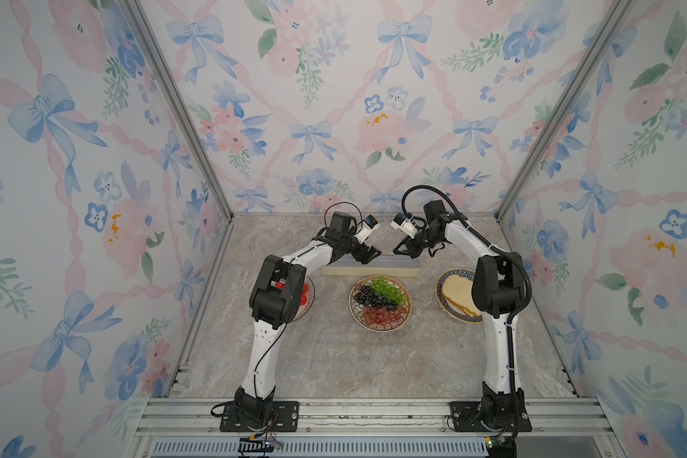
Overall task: Wrap the plate with plastic wrap
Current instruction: Pull the plastic wrap from the plastic wrap cutting box.
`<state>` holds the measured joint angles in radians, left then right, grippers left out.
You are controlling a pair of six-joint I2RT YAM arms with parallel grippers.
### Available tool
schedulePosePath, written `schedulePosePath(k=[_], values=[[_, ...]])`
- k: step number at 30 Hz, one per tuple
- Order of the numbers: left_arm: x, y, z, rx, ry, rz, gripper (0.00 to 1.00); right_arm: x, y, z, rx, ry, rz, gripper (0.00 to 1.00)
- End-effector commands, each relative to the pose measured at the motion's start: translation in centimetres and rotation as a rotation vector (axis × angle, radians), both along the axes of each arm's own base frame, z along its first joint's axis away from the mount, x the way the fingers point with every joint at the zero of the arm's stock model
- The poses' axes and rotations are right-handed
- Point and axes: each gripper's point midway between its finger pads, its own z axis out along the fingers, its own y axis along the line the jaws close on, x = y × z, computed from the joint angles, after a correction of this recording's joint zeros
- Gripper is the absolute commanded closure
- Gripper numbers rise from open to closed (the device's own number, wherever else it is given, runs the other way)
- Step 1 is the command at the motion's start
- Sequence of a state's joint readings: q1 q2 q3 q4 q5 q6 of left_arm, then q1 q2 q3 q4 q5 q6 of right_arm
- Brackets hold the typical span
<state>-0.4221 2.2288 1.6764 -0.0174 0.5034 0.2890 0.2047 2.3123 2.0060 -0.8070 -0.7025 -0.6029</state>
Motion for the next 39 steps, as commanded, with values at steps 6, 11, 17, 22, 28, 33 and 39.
schedulePosePath(k=[6, 11, 17, 22, 28, 33, 39], values=[[0.0, 0.2, -2.1, 0.055, 0.002, -0.015, 0.18, 0.1, 0.2, 3.2, 0.027, -0.062, -0.006, 1.0], [0.0, 1.0, -2.8, 0.073, 0.032, 0.012, 0.31, 0.1, 0.0, 3.2, 0.008, -0.071, -0.007, 1.0], [-1.4, 2.2, -3.7, 0.104, 0.06, -0.014, 0.32, 0.2, -0.3, 3.4, -0.001, -0.079, -0.012, 1.0], [-1.1, 4.4, -4.2, 0.152, 0.082, 0.033, 0.32, 0.1, -0.3, 3.5, -0.006, -0.083, -0.007, 1.0], [-1.5, 7.7, -6.4, 0.288, 0.127, 0.068, 0.34, 0.1, -0.5, 3.5, -0.013, -0.089, -0.007, 1.0], [-2.6, 10.2, -7.8, 0.389, 0.179, 0.072, 0.35, 0.0, -0.4, 3.5, -0.016, -0.091, -0.002, 1.0], [-3.8, 12.1, -9.3, 0.456, 0.231, 0.031, 0.39, -0.1, -0.2, 3.4, -0.024, -0.095, 0.008, 1.0]])
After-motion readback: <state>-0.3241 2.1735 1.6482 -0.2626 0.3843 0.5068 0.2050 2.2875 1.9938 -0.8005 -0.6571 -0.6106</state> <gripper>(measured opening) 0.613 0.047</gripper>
